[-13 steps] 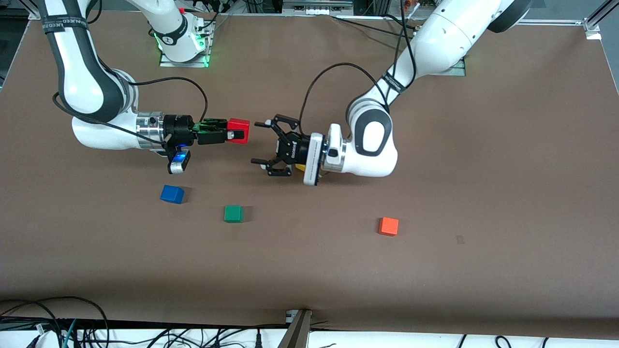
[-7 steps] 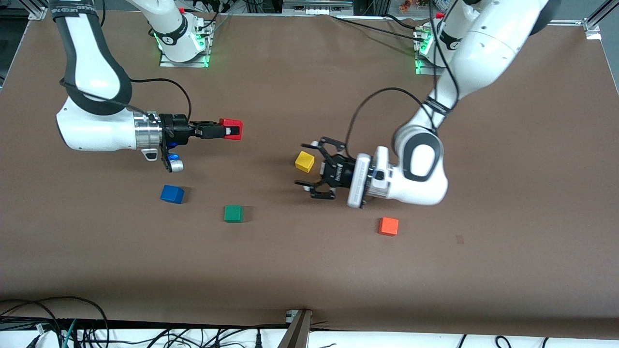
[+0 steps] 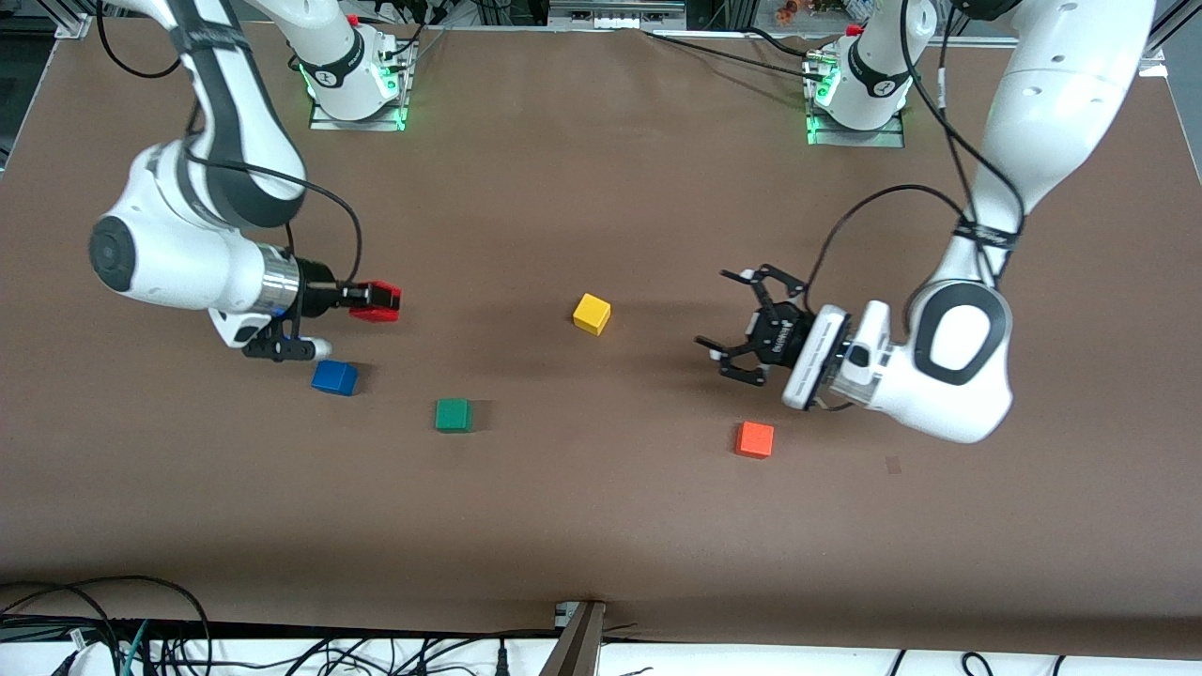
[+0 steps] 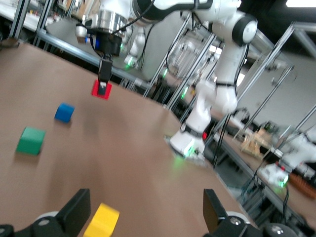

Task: Pass red block to right arm, stack on blue

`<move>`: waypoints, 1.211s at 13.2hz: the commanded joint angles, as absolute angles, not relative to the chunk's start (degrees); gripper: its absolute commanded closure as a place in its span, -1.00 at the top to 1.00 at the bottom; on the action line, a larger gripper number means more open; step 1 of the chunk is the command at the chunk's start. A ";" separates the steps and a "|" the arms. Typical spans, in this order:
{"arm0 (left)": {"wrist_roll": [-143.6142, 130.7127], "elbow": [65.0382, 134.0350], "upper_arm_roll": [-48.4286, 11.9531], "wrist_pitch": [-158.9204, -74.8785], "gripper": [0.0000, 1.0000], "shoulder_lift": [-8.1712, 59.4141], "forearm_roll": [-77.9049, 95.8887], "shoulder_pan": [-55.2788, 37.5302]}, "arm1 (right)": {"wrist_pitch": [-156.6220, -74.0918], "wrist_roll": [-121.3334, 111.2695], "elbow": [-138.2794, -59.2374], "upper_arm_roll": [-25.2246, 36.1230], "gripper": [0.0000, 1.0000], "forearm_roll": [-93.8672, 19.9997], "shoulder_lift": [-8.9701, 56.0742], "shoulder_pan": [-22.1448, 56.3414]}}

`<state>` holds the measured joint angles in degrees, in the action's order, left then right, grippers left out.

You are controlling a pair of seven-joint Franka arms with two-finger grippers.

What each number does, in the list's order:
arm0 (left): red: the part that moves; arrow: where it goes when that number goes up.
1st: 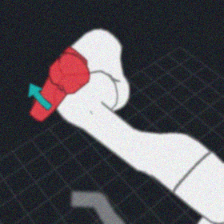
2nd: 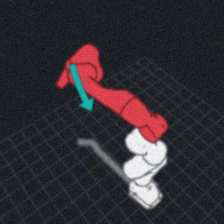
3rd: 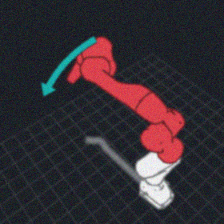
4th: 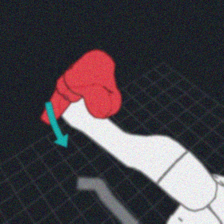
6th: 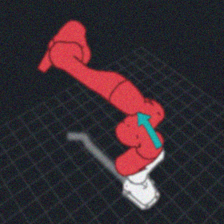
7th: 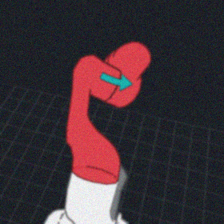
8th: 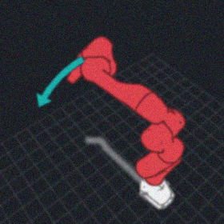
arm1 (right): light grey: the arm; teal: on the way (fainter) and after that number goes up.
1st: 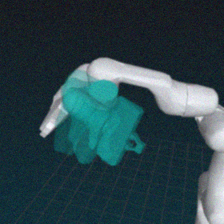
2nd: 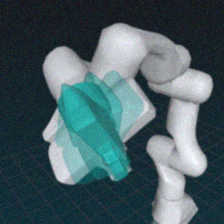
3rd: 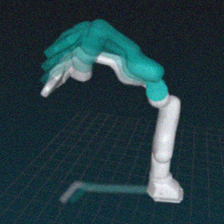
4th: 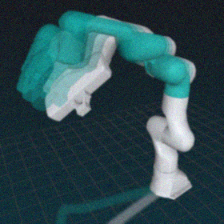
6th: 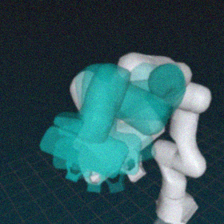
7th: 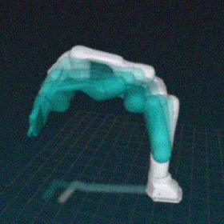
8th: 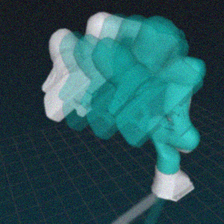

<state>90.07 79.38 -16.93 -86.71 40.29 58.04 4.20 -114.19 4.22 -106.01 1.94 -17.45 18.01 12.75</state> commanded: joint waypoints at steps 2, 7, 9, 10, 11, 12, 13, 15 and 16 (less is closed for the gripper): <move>87.37 84.01 -8.99 -86.39 1.00 28.07 53.53 2.81 | -117.67 3.87 -99.41 1.85 -0.63 -3.19 25.13 13.10; 86.40 91.04 3.51 -89.10 1.00 17.59 44.40 -2.46 | -125.07 3.17 -99.67 2.02 -0.63 2.81 29.44 12.22; 86.31 95.25 5.87 -95.33 1.00 13.91 43.77 -2.20 | -125.86 1.50 -99.93 2.46 -0.63 4.30 30.06 10.82; 86.31 96.67 6.76 -97.88 1.00 11.89 43.51 -2.20 | -126.12 0.62 -100.11 2.37 -0.63 4.22 30.58 9.77; 85.87 97.11 6.85 -99.56 1.00 10.65 40.03 -2.20 | -126.30 0.09 -100.19 2.37 -0.63 4.22 30.93 9.76; 85.26 97.29 6.86 -100.71 1.00 9.94 35.20 -2.28 | -127.26 0.09 -100.28 2.46 -0.63 4.22 31.20 9.84; 83.25 97.56 6.86 -101.07 1.00 9.32 32.46 -2.29 | -128.14 -0.09 -100.37 2.37 -0.63 4.22 32.16 9.58; 75.98 97.82 8.34 -102.38 1.00 8.88 30.86 -2.29 | -128.58 -0.09 -101.33 2.37 -0.63 4.13 32.17 9.58; 72.81 97.74 8.78 -102.48 1.00 8.62 27.63 -2.29 | -128.50 -0.09 -101.42 2.37 -0.63 4.13 31.99 9.58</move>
<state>77.98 95.62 7.20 -100.80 10.71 31.59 -1.32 -127.85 0.61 -101.10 2.79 3.42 32.23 9.88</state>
